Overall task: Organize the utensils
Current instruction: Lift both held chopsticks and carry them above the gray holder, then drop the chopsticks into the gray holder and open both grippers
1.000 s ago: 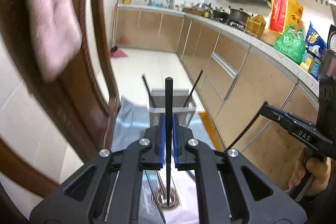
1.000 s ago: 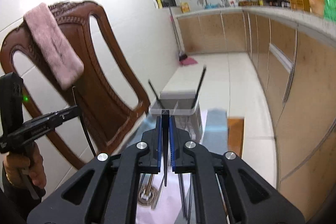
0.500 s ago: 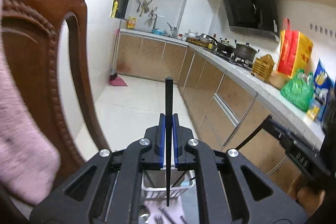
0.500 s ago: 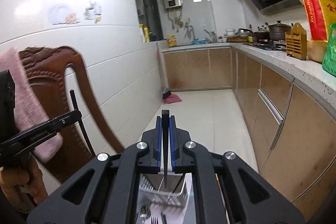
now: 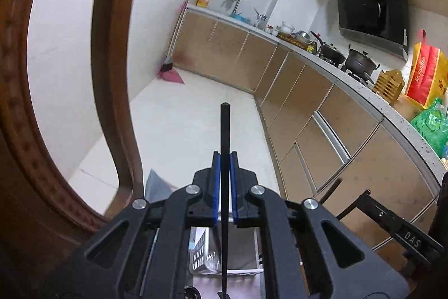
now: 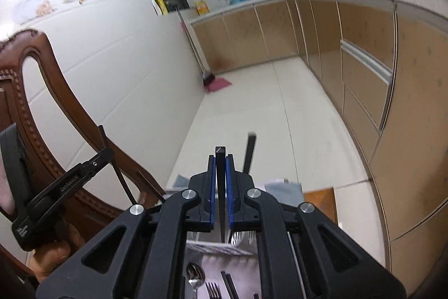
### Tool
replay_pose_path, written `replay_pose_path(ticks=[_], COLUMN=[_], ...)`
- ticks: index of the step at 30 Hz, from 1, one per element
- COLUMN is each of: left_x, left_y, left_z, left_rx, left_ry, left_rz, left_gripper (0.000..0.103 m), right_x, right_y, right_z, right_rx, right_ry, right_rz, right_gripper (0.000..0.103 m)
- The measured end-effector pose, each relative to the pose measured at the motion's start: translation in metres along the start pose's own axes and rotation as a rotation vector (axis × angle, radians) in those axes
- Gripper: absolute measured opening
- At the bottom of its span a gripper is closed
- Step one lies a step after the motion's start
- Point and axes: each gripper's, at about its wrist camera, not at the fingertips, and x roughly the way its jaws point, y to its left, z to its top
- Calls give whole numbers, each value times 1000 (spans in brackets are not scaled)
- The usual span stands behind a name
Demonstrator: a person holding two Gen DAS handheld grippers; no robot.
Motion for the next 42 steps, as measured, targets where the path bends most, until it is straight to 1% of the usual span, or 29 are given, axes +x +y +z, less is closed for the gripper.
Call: replay_pose_path(ticks=[2, 4, 7, 10, 12, 15, 16, 17, 18, 19, 20, 24, 26, 28, 29, 30, 32, 33, 34, 36, 38, 39, 40, 41, 42], left_x=[4, 6, -10, -35, -54, -73, -74, -75, -74, -72, -68, -47, -36, -26, -21, -14, -7, -6, -8, -13, -28, -37, -51, -62, -72], left_y=[8, 13, 15, 2, -6, -11, -14, -16, -16, -17, -16, -11, -10, -8, -7, -7, -5, -6, -6, -4, 0, 2, 4, 6, 7], left_z=[-6, -5, 7, 27, 42, 55, 59, 60, 60, 58, 56, 40, 24, 6, -1, -13, -31, -41, -54, -74, -103, -115, -132, -146, -160], left_rx=[-15, -49, -70, -39, -38, -29, -21, -13, -8, -6, -10, -31, -8, 12, 21, 33, 46, 60, 80, 100, 126, 135, 147, 157, 165], left_ry=[4, 29, 26, -12, -51, -92, -101, -111, -119, -121, -120, -100, -87, -75, -64, -29, 20, 42, 64, 99, 151, 172, 189, 209, 237], left_rz=[0, -15, -52, -78, -104, -121, -120, -117, -112, -106, -102, -83, -59, -45, -31, -27, -32, -32, -30, -33, -1, 12, 22, 31, 42], left_gripper=[6, 6, 6, 6, 6, 6, 6, 6, 6, 6, 6, 6, 6, 6, 6, 6, 6, 6, 11, 27, 74, 79, 80, 85, 87], right_x=[4, 2, 2, 6, 9, 7, 6, 5, 3, 1, -1, -10, -17, -26, -32, -37, -50, -54, -58, -70, -82, -86, -94, -100, -105], right_y=[-1, -2, -2, -1, -4, -6, -6, -6, -7, -8, -9, -14, -18, -20, -21, -21, -20, -19, -18, -14, -9, -7, -4, -2, -1], right_z=[-6, -9, -8, -7, -6, -7, -8, -8, -9, -10, -12, -20, -26, -34, -40, -45, -59, -63, -69, -81, -95, -101, -112, -121, -130], right_rx=[-6, -5, -10, -29, -20, -14, -16, -16, -16, -15, -18, -12, -6, -3, -6, -7, -19, -25, -33, -47, -76, -86, -101, -112, -121], right_ry=[12, 5, 12, 30, 46, 36, 36, 37, 36, 31, 29, 35, 35, 31, 27, 26, 27, 27, 27, 22, 35, 39, 44, 50, 58], right_rz=[-4, 0, 1, -1, 2, 5, 7, 5, 0, -3, -5, 4, 12, 23, 26, 29, 32, 30, 26, 16, -10, -18, -33, -44, -50], right_gripper=[8, 8, 8, 8, 9, 11, 14, 24, 30, 35, 39, 43, 48, 50, 53, 55, 62, 62, 62, 62, 65, 66, 74, 78, 80])
